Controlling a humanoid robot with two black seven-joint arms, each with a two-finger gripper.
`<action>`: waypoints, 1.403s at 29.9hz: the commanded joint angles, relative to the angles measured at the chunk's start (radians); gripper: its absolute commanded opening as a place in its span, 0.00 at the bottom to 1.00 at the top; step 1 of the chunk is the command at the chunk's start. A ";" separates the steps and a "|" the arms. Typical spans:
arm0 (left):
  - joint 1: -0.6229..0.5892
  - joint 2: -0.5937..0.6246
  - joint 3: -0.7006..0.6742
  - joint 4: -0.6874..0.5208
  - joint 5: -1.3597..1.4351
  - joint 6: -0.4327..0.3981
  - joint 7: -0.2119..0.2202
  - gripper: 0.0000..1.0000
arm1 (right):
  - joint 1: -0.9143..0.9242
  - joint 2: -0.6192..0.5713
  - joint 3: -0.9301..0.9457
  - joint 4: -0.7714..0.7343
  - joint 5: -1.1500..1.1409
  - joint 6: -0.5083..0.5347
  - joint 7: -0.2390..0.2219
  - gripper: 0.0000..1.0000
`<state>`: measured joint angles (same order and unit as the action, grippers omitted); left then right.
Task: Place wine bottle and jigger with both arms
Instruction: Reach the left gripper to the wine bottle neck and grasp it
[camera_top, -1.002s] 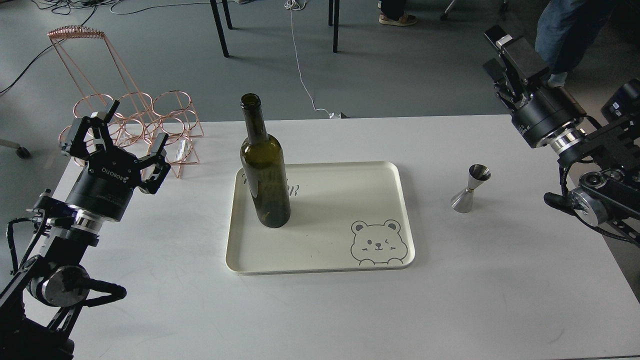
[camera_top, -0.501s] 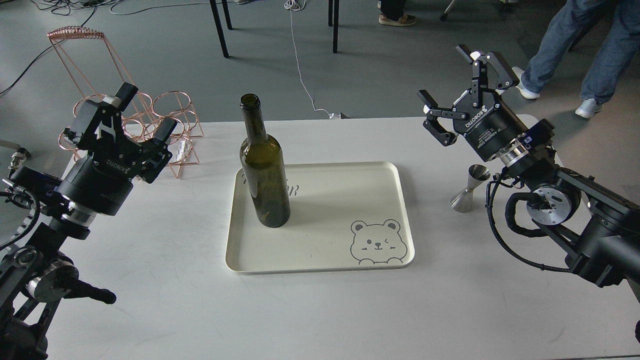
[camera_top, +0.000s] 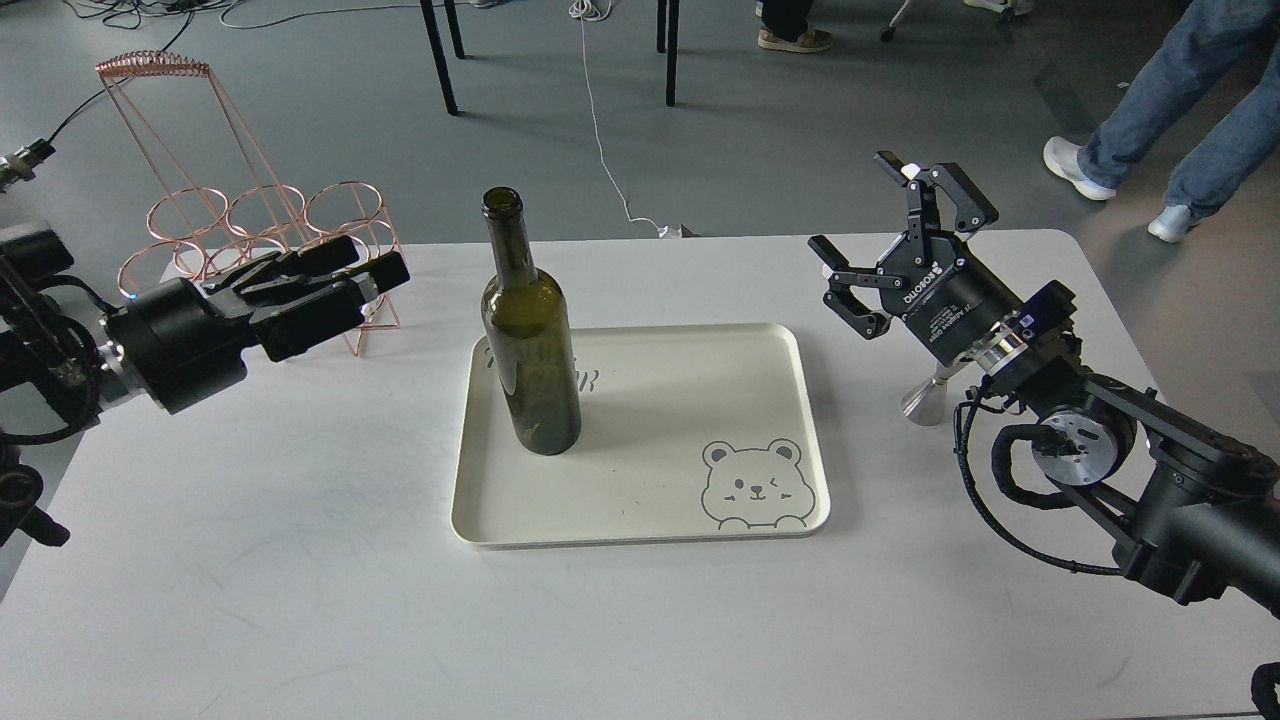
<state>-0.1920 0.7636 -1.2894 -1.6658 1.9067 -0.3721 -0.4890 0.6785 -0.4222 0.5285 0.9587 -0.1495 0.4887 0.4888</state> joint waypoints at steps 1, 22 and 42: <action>-0.061 0.019 0.047 -0.022 0.164 0.048 0.000 0.99 | -0.007 0.000 0.002 0.000 -0.004 0.000 0.000 0.99; -0.214 -0.082 0.223 0.052 0.273 0.070 0.000 0.98 | -0.011 -0.010 0.002 0.003 -0.005 0.000 0.000 0.99; -0.296 -0.170 0.271 0.147 0.270 0.079 0.000 0.91 | -0.023 -0.001 0.002 0.003 -0.035 0.000 0.000 0.99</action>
<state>-0.4786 0.6106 -1.0189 -1.5248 2.1764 -0.2959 -0.4885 0.6577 -0.4235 0.5308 0.9608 -0.1840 0.4887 0.4886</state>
